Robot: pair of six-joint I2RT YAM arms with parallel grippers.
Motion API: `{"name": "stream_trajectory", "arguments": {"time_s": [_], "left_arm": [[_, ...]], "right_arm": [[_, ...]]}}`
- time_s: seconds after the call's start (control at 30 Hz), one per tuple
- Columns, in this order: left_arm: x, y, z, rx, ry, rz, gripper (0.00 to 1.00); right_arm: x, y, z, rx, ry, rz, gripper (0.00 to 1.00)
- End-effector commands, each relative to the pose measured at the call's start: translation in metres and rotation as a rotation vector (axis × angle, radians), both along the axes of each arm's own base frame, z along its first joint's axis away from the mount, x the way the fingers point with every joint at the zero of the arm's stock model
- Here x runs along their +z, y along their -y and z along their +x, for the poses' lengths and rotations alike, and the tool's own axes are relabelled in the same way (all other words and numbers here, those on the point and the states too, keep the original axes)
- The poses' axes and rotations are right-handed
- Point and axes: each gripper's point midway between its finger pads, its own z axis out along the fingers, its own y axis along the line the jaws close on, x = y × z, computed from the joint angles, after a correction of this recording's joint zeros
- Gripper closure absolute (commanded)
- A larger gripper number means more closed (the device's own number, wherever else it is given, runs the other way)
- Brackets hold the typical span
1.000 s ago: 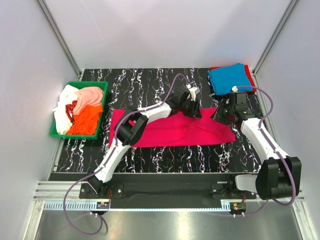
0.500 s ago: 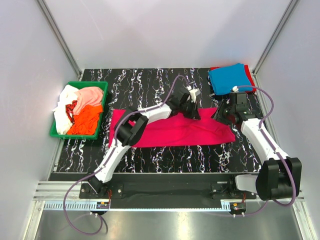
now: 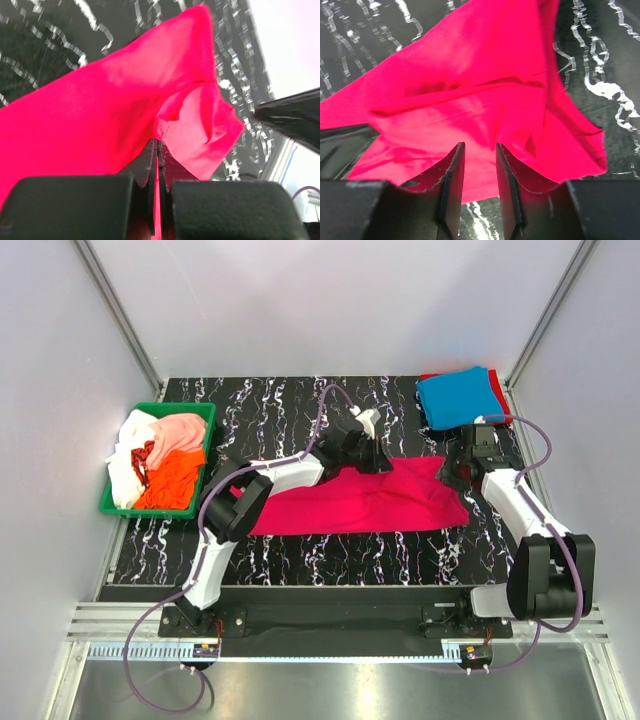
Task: Fold and stack the t-shirts
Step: Fold the tshirt
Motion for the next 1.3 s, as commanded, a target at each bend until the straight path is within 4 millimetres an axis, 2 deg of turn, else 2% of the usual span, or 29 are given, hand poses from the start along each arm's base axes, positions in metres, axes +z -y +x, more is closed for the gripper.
{"name": "stream_trajectory", "arguments": {"time_s": [0.0,0.03,0.07,0.17,0.33,0.47,0.8,1.27], "left_arm": [[0.041,0.006,0.013,0.032,0.087,-0.081,1.0],[0.04,0.005,0.014,0.034,0.085,-0.075,1.0],[0.037,0.005,0.014,0.034,0.081,-0.07,1.0],[0.03,0.0,0.016,0.042,0.072,-0.053,1.0],[0.027,0.0,0.015,0.028,0.058,-0.048,1.0],[0.024,0.001,0.016,0.017,0.048,-0.043,1.0],[0.019,0.005,0.013,0.004,0.027,-0.059,1.0],[0.006,0.007,0.015,0.004,0.003,-0.049,1.0]], "right_arm": [[0.005,0.018,0.016,-0.064,0.03,-0.04,0.63],[0.0,0.023,0.015,-0.078,0.016,-0.045,0.64],[-0.011,0.035,0.016,-0.121,-0.018,-0.043,0.65],[-0.028,0.045,0.021,-0.151,-0.066,-0.012,0.66],[-0.039,0.058,0.03,-0.201,-0.08,0.008,0.69],[-0.041,0.057,0.038,-0.205,-0.056,0.025,0.71],[-0.046,0.051,0.038,-0.195,-0.054,0.06,0.7],[-0.064,0.048,0.036,-0.201,-0.087,0.077,0.69]]}}
